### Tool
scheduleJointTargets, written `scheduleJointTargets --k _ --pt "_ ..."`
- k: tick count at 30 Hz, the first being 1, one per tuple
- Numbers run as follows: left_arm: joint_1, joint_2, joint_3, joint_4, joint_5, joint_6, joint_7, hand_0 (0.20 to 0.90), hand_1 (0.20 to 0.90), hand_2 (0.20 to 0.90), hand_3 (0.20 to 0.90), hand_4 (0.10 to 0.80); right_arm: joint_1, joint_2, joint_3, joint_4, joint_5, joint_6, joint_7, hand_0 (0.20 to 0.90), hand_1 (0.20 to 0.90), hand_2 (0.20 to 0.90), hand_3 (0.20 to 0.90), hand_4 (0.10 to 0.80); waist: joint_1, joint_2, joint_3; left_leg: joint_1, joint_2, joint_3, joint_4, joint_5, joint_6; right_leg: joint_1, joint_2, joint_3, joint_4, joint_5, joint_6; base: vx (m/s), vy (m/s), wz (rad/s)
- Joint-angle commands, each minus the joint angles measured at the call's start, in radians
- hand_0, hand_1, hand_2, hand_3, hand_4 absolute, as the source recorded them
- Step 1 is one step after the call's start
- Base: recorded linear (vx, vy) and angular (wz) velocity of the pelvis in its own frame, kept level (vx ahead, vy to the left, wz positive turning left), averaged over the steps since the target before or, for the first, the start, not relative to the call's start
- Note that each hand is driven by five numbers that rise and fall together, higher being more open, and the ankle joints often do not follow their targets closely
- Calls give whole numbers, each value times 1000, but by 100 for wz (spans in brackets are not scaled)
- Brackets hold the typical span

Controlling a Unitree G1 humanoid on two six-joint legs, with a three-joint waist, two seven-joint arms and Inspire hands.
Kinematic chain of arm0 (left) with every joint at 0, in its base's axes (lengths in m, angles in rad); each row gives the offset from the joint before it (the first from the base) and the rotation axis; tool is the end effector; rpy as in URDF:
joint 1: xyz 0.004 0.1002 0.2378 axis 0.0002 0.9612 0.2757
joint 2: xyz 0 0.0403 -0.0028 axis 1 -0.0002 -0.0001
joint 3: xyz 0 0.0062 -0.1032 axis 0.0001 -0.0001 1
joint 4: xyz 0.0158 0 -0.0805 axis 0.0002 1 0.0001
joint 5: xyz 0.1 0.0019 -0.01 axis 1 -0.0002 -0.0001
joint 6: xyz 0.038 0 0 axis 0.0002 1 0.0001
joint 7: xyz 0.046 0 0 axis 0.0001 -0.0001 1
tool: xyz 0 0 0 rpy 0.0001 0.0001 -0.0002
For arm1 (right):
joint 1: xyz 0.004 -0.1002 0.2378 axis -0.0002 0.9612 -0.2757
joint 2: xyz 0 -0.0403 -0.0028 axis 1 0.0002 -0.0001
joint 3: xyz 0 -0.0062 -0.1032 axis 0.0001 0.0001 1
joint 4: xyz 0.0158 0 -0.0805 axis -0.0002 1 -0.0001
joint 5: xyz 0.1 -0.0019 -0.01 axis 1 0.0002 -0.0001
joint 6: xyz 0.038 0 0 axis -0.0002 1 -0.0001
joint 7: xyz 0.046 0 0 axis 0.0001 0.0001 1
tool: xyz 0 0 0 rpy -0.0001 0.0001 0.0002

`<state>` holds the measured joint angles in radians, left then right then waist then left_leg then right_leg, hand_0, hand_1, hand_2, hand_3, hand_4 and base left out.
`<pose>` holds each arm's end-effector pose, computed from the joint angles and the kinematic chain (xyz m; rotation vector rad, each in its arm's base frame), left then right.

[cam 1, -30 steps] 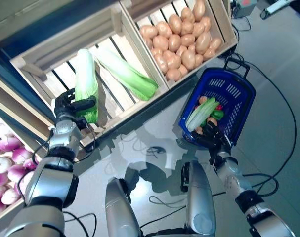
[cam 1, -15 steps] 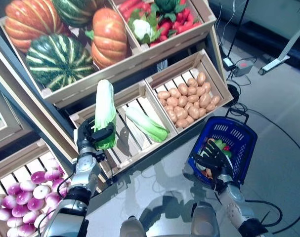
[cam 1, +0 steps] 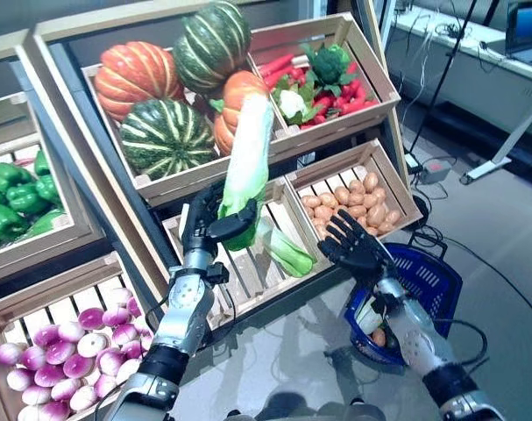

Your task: Put vegetables into the basket

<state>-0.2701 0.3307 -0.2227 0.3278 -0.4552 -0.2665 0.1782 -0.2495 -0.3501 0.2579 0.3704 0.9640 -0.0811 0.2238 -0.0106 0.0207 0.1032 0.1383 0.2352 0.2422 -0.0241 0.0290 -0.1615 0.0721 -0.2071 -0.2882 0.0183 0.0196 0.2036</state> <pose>0.2514 0.1758 0.0538 -0.0933 -0.1279 0.0253 0.2454 -0.1805 0.0314 0.5546 0.0987 0.3043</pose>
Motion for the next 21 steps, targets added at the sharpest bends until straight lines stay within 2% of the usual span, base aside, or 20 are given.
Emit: scheduleJointTargets --k 1,5,9,15,21 --pt "-157 67 -37 -78 50 -74 -33 300 300 300 300 400 -168 17 -56 -63 123 -20 69 900 900 900 900 800 21 -48 -54 -24 -56 -35 -43 -1 35 67 12 -46 -44 -19 -50 4 -40 17" --pt "-194 52 -97 -95 104 -58 -64 300 300 300 300 400 -244 13 -73 -48 188 -12 88 900 900 900 900 800 27 -57 -66 -20 -64 -41 -53 -12 42 70 17 -41 -62 -10 -48 4 -22 12" --pt "-216 66 -138 -118 150 -34 -82 300 300 300 300 400 -299 -12 -73 -43 166 -17 86 900 900 900 900 800 31 -62 -74 -13 -71 -43 -58 -21 44 76 20 -35 -78 -2 -45 4 -3 1" --pt "-237 74 -163 -104 163 -31 -98 300 300 300 300 400 -372 -30 -68 -36 179 -18 100 900 900 900 900 800 34 -64 -75 -8 -74 -49 -60 -28 45 82 25 -23 -87 -2 -46 0 0 0" --pt "-250 70 -180 -87 191 -43 -99 300 300 300 300 400 -423 -27 -63 -37 189 18 71 900 900 900 900 800 36 -65 -83 3 -74 -51 -63 -35 44 95 26 -12 -93 -6 -46 6 3 0"
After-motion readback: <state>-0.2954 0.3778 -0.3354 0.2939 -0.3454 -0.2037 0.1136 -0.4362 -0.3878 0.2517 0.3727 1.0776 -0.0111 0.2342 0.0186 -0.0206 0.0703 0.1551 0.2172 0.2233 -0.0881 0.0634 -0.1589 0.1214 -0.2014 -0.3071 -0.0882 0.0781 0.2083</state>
